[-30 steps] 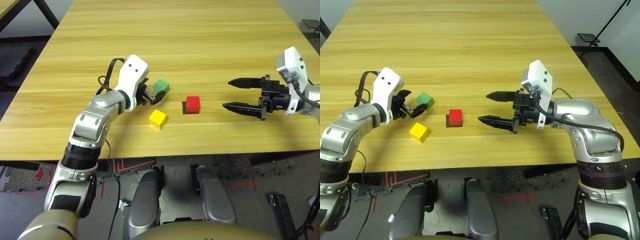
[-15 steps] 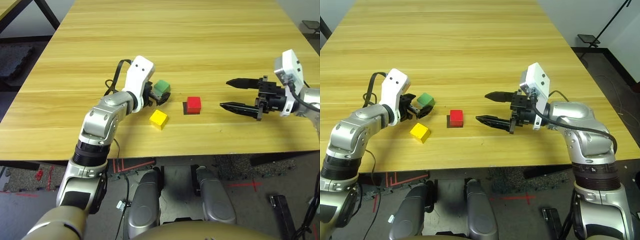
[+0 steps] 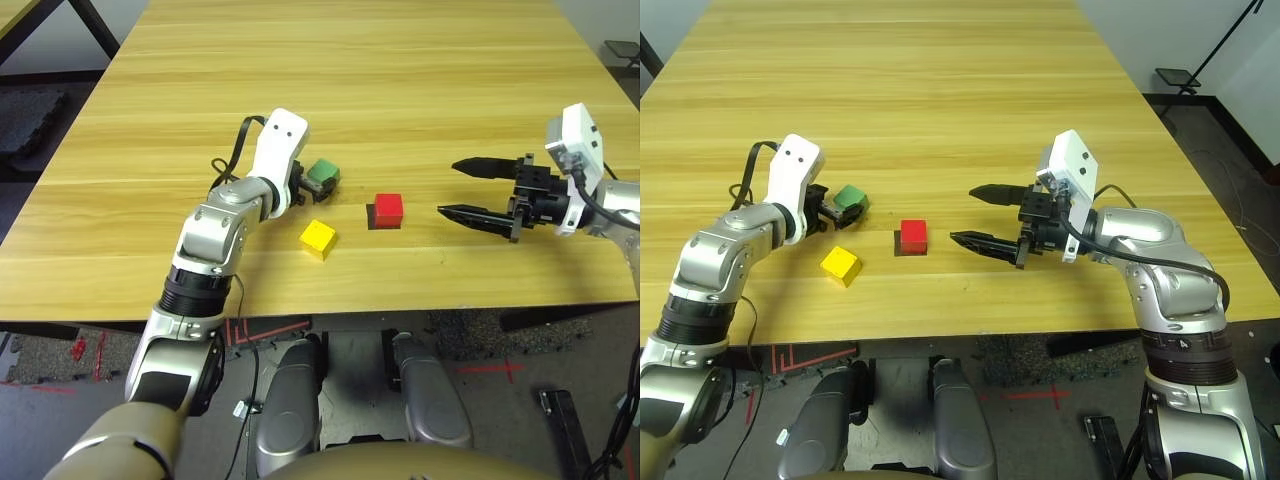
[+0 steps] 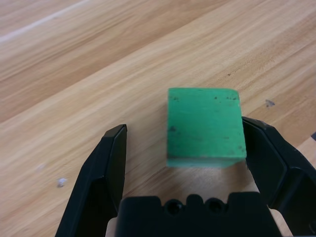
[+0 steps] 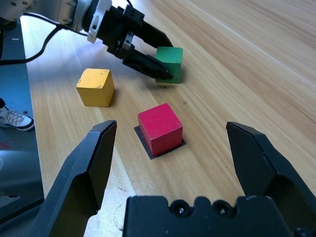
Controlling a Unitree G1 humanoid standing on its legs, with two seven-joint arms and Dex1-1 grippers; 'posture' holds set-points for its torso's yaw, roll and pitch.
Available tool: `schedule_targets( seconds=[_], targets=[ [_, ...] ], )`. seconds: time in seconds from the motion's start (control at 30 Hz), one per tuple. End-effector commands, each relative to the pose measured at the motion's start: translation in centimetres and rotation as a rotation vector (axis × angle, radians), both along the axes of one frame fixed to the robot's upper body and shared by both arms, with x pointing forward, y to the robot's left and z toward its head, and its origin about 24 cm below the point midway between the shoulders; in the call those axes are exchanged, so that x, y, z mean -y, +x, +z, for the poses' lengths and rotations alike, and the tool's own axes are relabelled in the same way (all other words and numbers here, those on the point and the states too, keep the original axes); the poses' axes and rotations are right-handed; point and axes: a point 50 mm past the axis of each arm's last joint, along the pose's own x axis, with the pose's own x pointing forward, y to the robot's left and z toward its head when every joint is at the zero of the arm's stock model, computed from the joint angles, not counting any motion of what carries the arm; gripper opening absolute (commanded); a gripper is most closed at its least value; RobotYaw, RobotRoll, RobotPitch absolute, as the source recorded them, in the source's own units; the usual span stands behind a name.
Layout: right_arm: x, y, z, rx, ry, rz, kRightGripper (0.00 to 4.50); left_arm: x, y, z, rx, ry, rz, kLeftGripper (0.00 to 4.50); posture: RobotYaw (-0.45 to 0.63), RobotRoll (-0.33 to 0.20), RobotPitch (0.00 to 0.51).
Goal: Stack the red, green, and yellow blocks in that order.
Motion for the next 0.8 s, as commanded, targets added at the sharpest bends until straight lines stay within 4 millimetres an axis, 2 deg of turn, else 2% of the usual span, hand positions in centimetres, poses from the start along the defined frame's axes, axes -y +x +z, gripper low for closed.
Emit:
schedule_targets(
  seconds=[0.03,0.17,0.27,0.43,0.47,0.67,0.8],
  targets=[
    [-0.3,-0.1,-0.2,-0.003,0.009,0.014,4.48,0.2,0.1,-0.1,0.011,0.006,0.012,4.50,0.17,0.110,0.219],
    [-0.4,0.0,-0.1,0.001,0.011,0.018,4.48,0.1,0.2,-0.6,0.006,-0.006,0.032,4.50,0.17,0.110,0.222],
    [-0.2,0.1,-0.2,0.002,0.009,0.012,4.50,0.1,0.2,-0.3,0.028,-0.031,0.033,3.92,0.17,0.111,0.222],
    [-0.3,0.4,-0.2,0.008,0.015,0.007,4.50,-0.2,0.1,-0.2,0.027,-0.018,-0.001,2.22,0.18,0.116,0.217],
    [-0.4,0.5,-0.2,0.009,0.015,0.007,4.50,-0.2,0.1,-0.2,0.026,-0.014,-0.017,2.05,0.18,0.116,0.217],
    [-0.2,0.3,0.0,-0.026,0.042,0.054,4.50,1.2,-0.9,1.9,0.084,-0.070,-0.292,2.06,0.20,0.109,0.212],
    [0.3,-0.4,-0.3,-0.077,0.025,0.125,4.50,2.2,-1.3,4.7,0.139,-0.153,-0.446,2.06,0.21,0.106,0.208]
  ],
)
